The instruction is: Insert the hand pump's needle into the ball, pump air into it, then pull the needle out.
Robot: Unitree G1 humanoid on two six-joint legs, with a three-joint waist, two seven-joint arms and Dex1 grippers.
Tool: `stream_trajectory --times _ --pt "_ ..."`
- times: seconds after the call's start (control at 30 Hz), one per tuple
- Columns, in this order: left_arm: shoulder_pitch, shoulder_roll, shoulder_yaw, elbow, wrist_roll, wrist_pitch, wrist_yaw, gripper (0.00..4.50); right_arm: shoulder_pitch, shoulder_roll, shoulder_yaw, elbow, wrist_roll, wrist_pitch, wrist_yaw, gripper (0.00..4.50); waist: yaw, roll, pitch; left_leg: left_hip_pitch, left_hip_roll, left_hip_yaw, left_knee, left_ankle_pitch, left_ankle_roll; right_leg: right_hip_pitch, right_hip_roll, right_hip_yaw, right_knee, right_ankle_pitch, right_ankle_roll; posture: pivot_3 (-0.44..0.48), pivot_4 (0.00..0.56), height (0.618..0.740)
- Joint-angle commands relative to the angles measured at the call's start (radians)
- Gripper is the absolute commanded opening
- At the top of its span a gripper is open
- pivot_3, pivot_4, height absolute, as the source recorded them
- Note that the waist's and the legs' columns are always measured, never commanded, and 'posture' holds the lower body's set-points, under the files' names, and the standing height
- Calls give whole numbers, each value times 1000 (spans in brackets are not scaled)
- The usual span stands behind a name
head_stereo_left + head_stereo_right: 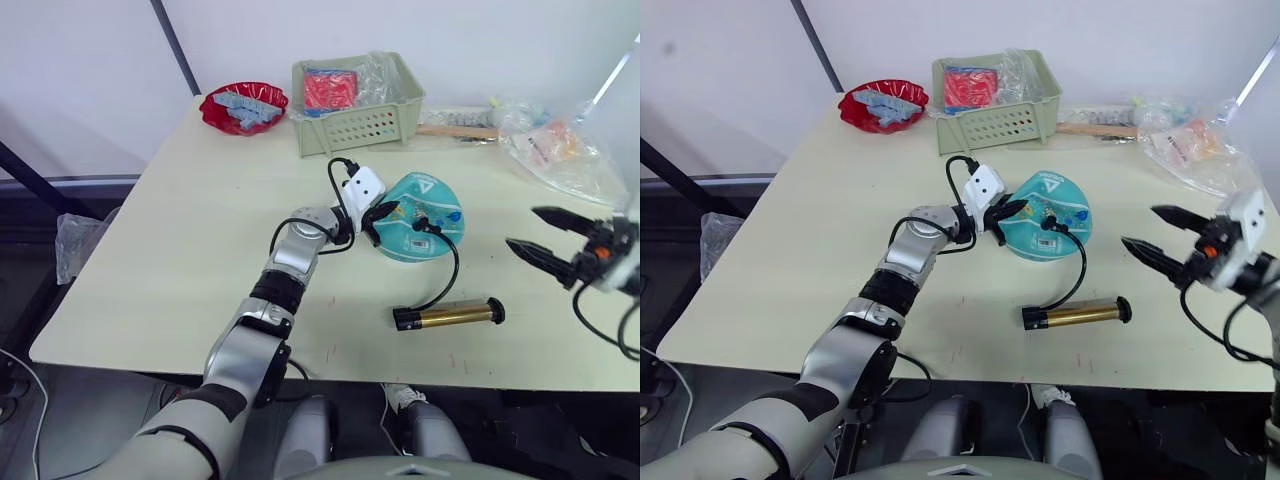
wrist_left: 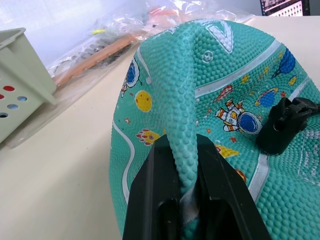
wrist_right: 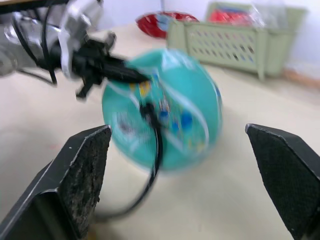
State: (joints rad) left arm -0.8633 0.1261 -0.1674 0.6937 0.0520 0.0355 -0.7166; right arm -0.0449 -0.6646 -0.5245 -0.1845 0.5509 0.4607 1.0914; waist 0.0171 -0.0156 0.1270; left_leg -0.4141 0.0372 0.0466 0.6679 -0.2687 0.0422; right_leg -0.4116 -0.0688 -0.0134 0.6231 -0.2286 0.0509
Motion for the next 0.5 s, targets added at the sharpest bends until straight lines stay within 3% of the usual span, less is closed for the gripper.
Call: stream_trajectory --times 0.03,0.3,0.37,0.43,0.5 --pt "44 5 -38 43 24 65 -13 0 78 -4 -92 -58 59 -57 21 4470 -1 1 1 0 0 0 0 0 0 0 0 0 0 0 0 0 150 738" --pt "37 3 -30 8 -3 98 -42 0 323 28 -171 -67 81 -222 97 4470 -1 1 2 0 0 -1 1 0 0 0 2 0 0 -1 1 0 150 738" --pt "35 3 -28 0 -13 103 -54 1013 352 42 -182 -42 86 -277 118 4500 -2 1 2 0 0 0 1 0 0 0 2 1 0 -1 2 0 150 738" --pt "32 3 -23 -19 -21 103 -59 1498 372 48 -187 -23 94 -313 138 4500 0 2 4 0 0 0 1 0 0 0 2 1 0 -1 2 0 150 738" --pt "30 6 -17 -48 -32 117 -63 2510 391 50 -187 -15 100 -339 152 4500 1 2 5 0 0 -1 1 0 0 0 2 1 0 -1 2 0 150 738"
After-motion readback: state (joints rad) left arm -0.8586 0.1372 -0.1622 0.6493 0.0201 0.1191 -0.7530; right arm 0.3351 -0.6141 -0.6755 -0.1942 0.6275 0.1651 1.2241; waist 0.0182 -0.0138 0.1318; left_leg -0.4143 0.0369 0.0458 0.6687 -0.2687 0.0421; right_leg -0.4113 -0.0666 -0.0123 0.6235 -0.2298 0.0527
